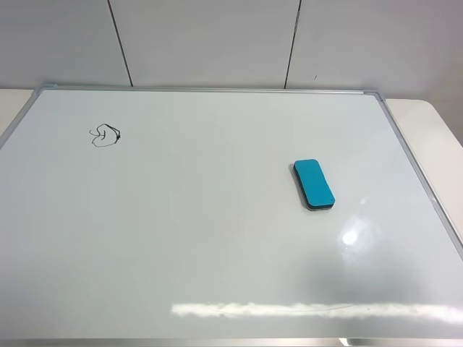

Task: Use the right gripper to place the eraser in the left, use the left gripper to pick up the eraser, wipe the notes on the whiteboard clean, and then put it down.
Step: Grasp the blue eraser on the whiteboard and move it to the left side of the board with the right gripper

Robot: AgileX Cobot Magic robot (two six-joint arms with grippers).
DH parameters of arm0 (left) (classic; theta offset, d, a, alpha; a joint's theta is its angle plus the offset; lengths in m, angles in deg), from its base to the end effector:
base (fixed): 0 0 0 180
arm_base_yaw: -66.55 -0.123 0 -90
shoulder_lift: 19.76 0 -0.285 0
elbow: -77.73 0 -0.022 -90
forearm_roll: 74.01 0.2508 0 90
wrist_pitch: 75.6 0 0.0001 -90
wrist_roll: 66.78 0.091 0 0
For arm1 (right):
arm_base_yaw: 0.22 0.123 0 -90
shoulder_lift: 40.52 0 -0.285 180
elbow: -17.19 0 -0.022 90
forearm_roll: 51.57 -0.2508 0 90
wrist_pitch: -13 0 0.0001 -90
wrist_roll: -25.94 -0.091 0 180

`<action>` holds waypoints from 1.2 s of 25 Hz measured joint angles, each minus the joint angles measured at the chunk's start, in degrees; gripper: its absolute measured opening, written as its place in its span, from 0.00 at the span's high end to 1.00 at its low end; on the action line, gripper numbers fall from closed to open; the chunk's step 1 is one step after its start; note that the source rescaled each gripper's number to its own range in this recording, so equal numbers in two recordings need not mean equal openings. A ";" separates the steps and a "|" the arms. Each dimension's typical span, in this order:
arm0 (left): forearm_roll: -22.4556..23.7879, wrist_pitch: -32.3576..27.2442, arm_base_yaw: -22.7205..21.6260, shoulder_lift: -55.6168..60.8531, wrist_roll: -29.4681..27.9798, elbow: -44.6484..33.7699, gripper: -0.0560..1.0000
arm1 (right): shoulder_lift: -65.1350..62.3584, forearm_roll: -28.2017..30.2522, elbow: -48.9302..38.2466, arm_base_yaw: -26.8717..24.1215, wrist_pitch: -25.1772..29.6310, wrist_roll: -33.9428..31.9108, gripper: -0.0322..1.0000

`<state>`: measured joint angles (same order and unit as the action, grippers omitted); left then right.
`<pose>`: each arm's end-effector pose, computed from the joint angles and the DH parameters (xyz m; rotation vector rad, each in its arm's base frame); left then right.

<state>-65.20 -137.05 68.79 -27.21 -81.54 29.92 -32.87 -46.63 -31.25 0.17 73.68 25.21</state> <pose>-0.0078 0.0126 0.2807 -0.2309 2.0143 -0.0035 -0.0055 -0.0069 0.2783 0.0102 2.0362 -0.0908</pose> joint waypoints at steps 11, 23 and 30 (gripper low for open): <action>0.16 0.00 0.00 0.00 0.00 0.00 0.00 | 0.00 0.00 0.00 0.00 0.00 0.00 0.01; 0.16 0.05 0.00 0.00 0.00 0.00 0.00 | 9.52 0.40 1.03 0.00 -1.42 0.73 0.01; 0.16 0.05 0.00 0.00 0.00 0.00 0.00 | 35.68 -4.59 4.60 0.00 -10.52 1.33 0.02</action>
<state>-65.04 -137.01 68.79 -27.21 -81.54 29.92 2.81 -51.22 -26.66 0.17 63.16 26.54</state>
